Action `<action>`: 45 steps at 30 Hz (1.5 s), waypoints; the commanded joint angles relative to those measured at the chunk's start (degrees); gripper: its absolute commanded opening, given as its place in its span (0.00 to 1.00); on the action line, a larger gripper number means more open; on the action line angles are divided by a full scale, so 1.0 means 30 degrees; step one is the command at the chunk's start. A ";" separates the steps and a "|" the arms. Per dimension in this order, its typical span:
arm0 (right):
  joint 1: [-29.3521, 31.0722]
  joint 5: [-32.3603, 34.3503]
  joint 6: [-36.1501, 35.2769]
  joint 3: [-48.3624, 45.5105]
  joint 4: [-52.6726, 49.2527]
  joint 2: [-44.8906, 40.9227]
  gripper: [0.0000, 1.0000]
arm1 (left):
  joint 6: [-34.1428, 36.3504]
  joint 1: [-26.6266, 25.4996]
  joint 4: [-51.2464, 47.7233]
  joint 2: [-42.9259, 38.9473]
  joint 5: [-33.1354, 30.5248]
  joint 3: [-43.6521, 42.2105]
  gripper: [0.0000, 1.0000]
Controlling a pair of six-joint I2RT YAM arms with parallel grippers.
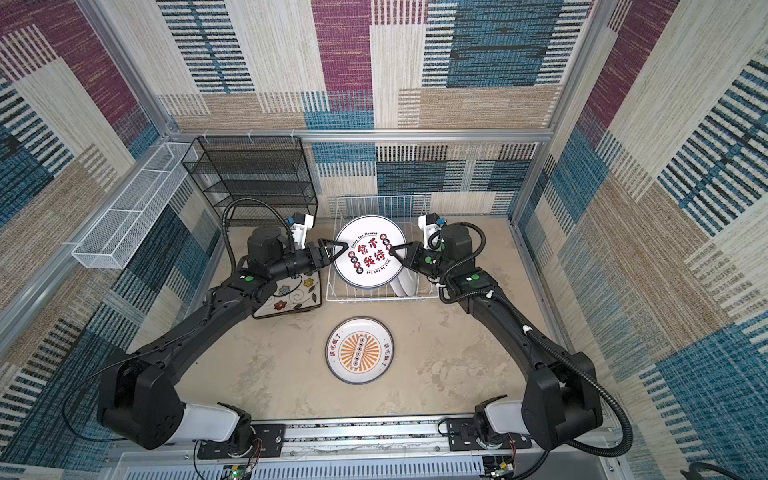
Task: Unload the plates from the dish rack
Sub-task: 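Close the right gripper on the printed plate's rim opposite the left gripper, then open and withdraw the right gripper while the left gripper carries the plate toward the robot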
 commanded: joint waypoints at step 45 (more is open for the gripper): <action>-0.0013 0.2688 -1.4066 0.0907 -0.4124 -0.4544 0.99 | 0.0839 0.0686 -0.7332 -0.4306 0.0731 -0.0037 0.00</action>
